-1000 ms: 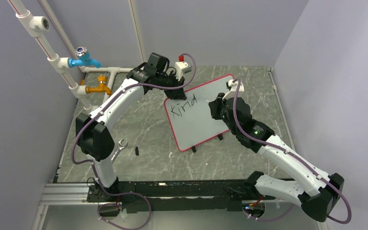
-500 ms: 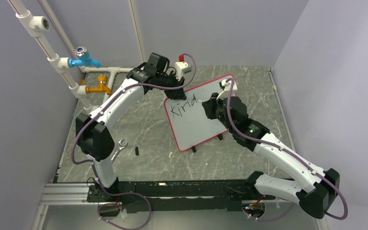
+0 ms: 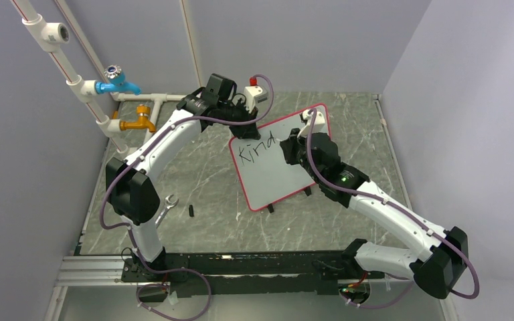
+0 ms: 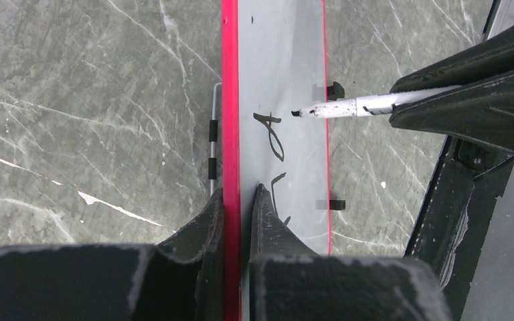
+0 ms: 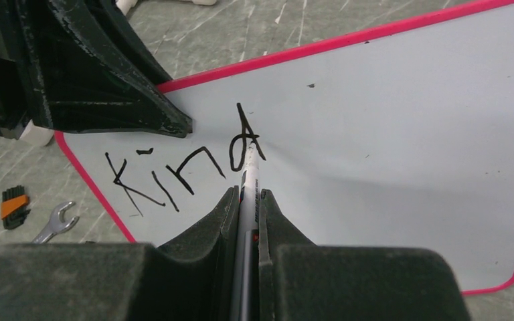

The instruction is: Write a sentence on the whiteboard

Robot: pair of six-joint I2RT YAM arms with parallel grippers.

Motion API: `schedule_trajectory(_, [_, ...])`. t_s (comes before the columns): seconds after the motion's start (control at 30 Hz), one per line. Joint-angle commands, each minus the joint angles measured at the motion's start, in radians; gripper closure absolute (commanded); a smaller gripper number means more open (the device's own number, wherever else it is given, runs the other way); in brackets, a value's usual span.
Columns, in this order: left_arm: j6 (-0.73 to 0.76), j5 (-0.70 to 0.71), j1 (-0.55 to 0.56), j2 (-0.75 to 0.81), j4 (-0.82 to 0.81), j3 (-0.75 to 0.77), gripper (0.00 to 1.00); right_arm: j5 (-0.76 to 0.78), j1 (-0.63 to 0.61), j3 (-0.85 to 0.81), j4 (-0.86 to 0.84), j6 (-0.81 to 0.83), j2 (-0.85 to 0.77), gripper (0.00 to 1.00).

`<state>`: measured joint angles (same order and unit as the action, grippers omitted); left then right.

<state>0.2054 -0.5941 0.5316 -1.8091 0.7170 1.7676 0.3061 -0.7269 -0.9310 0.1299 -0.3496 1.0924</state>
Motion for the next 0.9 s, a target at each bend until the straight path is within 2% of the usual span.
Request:
schedule_trajectory(0.0, [0.171, 0.231, 0.010, -0.051, 0.145, -0.036, 1.00, 0.058, 0.006, -0.043, -0.041, 0.011, 0.006, 1.00])
schedule_trajectory(0.4, [0.169, 0.217, 0.009, -0.060, 0.151, -0.024, 1.00, 0.082, 0.023, -0.059, -0.042, -0.005, 0.065, 1.00])
schedule_trajectory(0.87, [0.169, 0.214, 0.011, -0.063, 0.156, -0.017, 1.00, 0.058, 0.024, 0.009, 0.002, -0.056, 0.038, 1.00])
